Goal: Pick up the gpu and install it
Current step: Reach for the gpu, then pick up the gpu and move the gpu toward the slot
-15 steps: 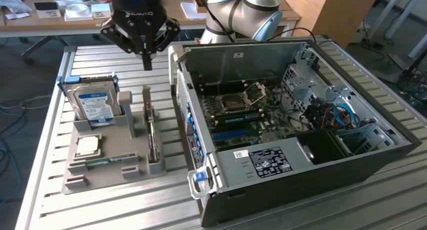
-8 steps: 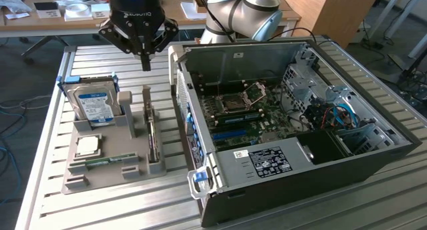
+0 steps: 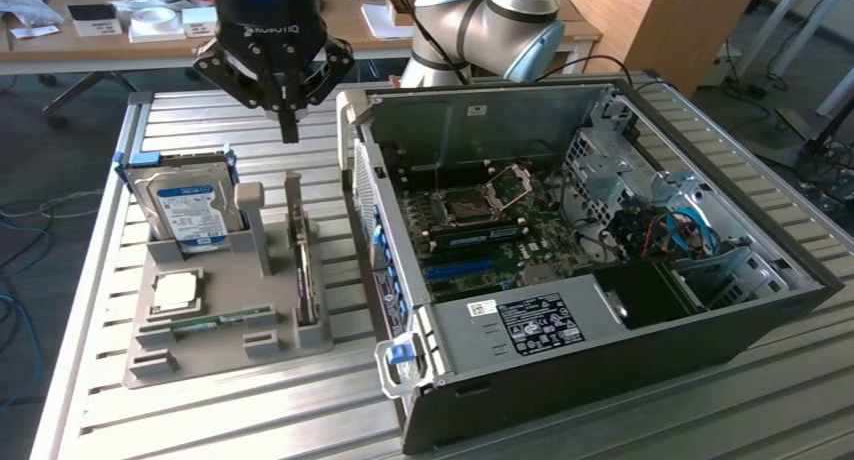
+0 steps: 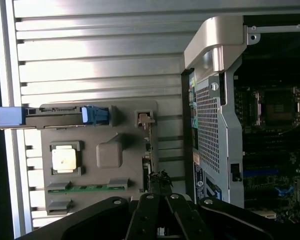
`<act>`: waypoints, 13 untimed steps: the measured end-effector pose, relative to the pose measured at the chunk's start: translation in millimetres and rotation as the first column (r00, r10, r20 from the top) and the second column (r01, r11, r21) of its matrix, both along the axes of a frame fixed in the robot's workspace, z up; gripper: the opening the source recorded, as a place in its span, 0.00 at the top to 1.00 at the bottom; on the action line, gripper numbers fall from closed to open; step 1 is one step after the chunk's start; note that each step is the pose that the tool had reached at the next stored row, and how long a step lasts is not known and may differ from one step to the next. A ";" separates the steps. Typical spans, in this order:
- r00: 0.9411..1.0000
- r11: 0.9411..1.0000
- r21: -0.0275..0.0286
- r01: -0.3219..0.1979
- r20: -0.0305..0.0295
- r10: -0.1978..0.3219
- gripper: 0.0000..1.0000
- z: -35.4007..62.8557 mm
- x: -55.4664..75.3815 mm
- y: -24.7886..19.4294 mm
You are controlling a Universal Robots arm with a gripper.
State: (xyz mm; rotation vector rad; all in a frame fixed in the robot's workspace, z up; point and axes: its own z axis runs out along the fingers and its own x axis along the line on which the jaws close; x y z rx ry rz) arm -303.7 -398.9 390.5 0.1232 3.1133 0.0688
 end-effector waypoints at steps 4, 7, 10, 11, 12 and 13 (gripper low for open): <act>1.000 1.000 0.000 0.000 0.000 0.000 0.89 0.0 -1.1 0.0; 1.000 1.000 0.000 0.000 0.000 0.000 0.89 -0.2 -3.3 0.0; 1.000 1.000 0.000 0.000 0.000 0.000 0.89 -0.2 -3.4 0.0; 1.000 1.000 0.000 0.000 0.000 0.000 0.89 -0.2 -3.4 0.0; 1.000 1.000 0.000 0.000 0.000 0.000 0.89 -0.2 -3.4 0.0; 1.000 1.000 0.000 0.000 0.000 0.000 0.89 -0.2 -3.4 0.0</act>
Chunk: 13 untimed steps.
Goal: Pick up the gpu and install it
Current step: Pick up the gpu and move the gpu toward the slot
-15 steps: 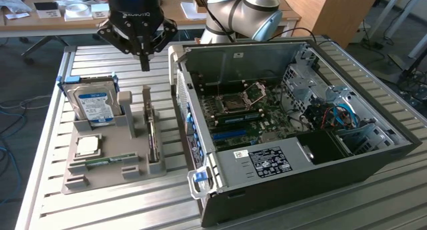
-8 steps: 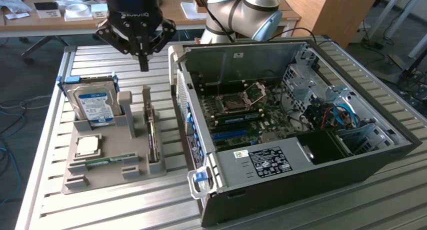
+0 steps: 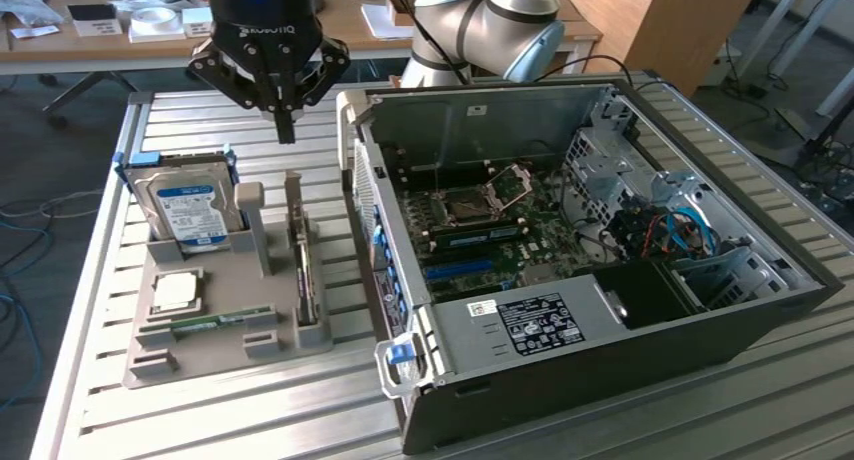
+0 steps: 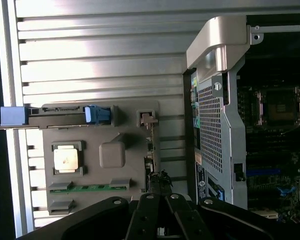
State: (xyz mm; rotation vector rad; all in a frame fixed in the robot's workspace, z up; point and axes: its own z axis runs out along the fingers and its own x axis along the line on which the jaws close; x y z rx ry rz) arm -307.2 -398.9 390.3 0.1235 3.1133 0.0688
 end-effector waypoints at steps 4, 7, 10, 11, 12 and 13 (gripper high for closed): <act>1.000 1.000 0.000 0.000 0.000 0.000 0.89 0.0 0.0 0.0; 1.000 1.000 0.000 0.000 0.000 0.000 0.89 0.0 -0.3 -0.8; 1.000 1.000 0.000 0.000 0.000 0.000 0.89 0.0 -0.9 -4.7; 1.000 1.000 0.000 0.000 0.000 0.000 0.89 0.0 -1.1 -7.1; 1.000 1.000 0.000 0.000 0.000 0.000 0.89 0.0 -1.3 -9.5; 1.000 1.000 0.000 0.000 0.000 0.000 0.89 0.0 -1.6 -11.9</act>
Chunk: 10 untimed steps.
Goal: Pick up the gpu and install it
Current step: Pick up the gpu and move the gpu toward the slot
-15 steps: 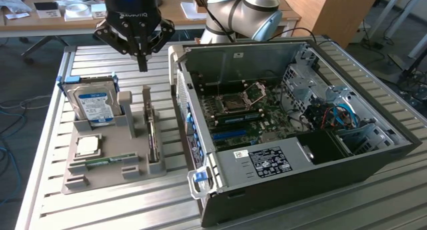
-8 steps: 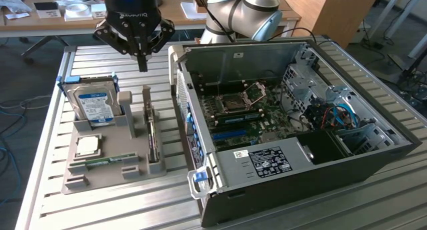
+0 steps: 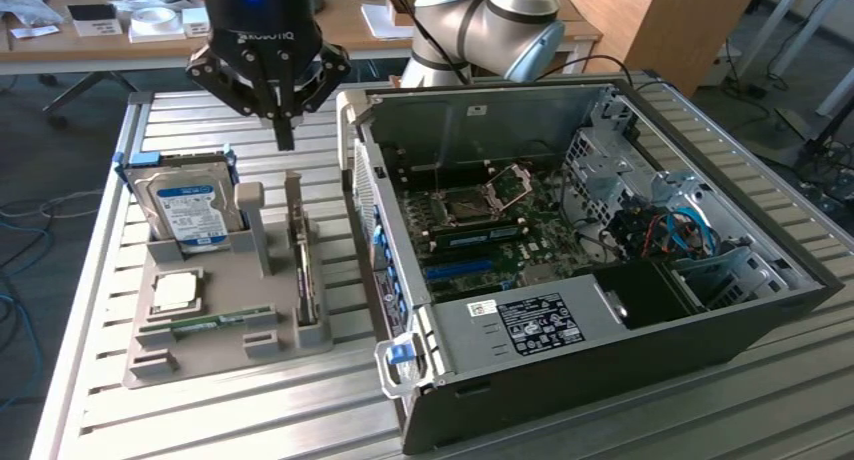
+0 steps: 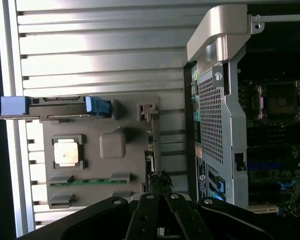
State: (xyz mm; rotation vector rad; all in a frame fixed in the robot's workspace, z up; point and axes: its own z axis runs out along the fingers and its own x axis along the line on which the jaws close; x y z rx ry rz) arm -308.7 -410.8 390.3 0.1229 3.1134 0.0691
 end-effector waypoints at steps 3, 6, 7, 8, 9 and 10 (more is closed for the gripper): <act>1.000 1.000 0.000 0.000 0.000 0.000 0.89 0.0 -0.6 -7.6; 1.000 1.000 0.001 0.000 0.000 0.000 0.89 0.0 -4.8 -30.6; 1.000 1.000 0.002 0.000 0.000 0.000 0.89 -0.1 -5.3 -31.5; 1.000 1.000 0.002 0.000 0.000 0.000 0.89 -0.1 -5.3 -31.5; 1.000 1.000 0.001 0.000 0.000 0.000 0.89 0.0 -5.8 -31.5; 1.000 1.000 0.001 0.000 0.000 0.000 0.89 0.0 -6.5 -31.5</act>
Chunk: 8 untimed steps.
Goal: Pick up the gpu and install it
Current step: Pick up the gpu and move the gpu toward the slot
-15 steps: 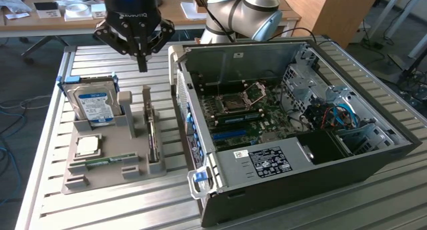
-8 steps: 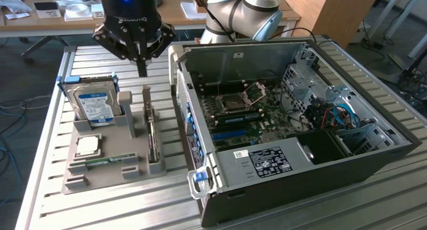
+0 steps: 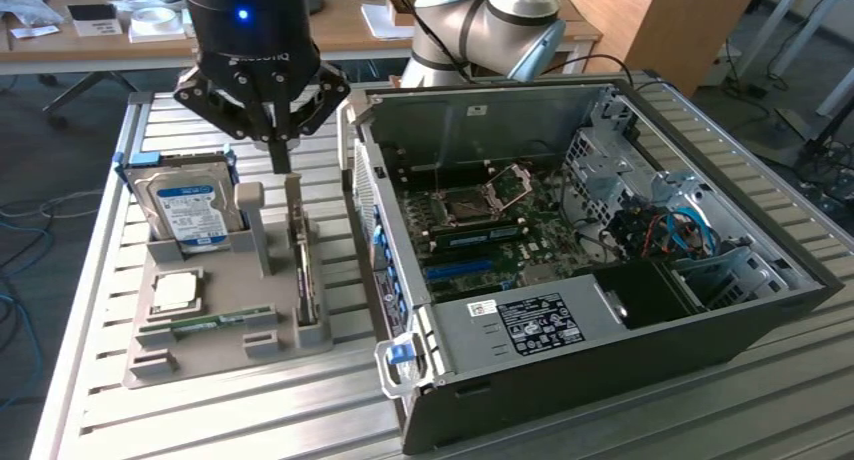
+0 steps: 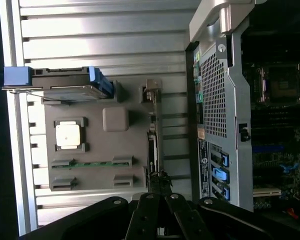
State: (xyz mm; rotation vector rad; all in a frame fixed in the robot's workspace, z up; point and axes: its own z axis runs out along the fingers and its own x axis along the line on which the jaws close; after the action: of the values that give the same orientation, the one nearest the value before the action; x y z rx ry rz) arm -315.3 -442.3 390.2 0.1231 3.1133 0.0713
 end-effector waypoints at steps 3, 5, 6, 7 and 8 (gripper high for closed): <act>1.000 1.000 0.000 0.000 0.000 0.000 0.01 0.0 -1.6 0.0; 1.000 1.000 0.000 0.000 0.000 0.000 0.01 0.0 -1.6 0.0; 1.000 1.000 0.000 0.000 0.000 0.000 0.01 0.0 -1.6 0.0; 1.000 1.000 0.000 0.000 0.000 0.000 0.01 0.0 -1.6 0.0; 1.000 1.000 0.000 0.000 0.000 0.000 0.01 0.0 -1.6 0.0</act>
State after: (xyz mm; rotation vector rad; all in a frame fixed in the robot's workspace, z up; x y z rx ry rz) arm -316.9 -442.3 390.2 0.1228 3.1133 0.0712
